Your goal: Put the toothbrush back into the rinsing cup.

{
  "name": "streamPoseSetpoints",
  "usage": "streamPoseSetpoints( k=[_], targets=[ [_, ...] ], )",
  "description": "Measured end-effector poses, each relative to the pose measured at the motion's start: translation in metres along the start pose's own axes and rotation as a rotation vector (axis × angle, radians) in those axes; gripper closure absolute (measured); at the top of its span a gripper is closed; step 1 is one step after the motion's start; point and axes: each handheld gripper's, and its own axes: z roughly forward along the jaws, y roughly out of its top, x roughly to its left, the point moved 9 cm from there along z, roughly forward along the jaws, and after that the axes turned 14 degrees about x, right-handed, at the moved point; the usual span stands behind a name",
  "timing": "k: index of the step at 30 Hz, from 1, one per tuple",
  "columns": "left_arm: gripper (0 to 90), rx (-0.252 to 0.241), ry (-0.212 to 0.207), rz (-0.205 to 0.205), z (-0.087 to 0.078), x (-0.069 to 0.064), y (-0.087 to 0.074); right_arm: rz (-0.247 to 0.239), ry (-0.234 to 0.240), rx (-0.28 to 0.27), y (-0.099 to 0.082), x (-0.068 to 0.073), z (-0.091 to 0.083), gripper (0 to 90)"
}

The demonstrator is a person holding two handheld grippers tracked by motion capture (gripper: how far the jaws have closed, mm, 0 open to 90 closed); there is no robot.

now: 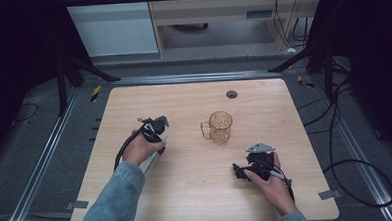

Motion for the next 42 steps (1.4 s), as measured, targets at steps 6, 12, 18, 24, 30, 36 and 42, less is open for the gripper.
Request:
streamPoseSetpoints(
  k=[6, 12, 18, 24, 30, 36, 42],
  targets=[
    [57.8, 0.012, -0.004, -0.02, 0.0066, 0.0065, -0.003, -0.002, 0.0, 0.0, -0.0001, -0.0001, -0.0001, 0.5],
    [59.2, 0.012, -0.01, -0.024, 0.0095, 0.0082, -0.003, -0.004, 0.002, 0.0, -0.0002, -0.0002, -0.0001, 0.5],
    [60.2, 0.007, -0.016, -0.026, 0.0095, 0.0078, -0.001, -0.006, 0.003, 0.0, -0.0002, -0.0002, -0.0001, 0.5],
    [63.2, 0.006, -0.027, -0.027, 0.0093, 0.0097, -0.0012, -0.007, 0.005, 0.0, -0.0004, -0.0001, -0.0002, 0.5],
    [69.3, 0.001, -0.05, -0.024, 0.0093, 0.008, 0.0004, -0.008, 0.005, 0.001, -0.0005, -0.0001, -0.0004, 0.5],
    [74.1, 0.004, -0.047, -0.019, 0.0089, 0.0084, 0.0009, -0.01, 0.005, 0.002, -0.0006, -0.0003, -0.0004, 0.5],
    [77.9, 0.002, -0.036, -0.012, 0.0088, 0.0073, 0.0014, -0.01, 0.005, 0.002, -0.0007, -0.0003, -0.0004, 0.5]
  ],
)
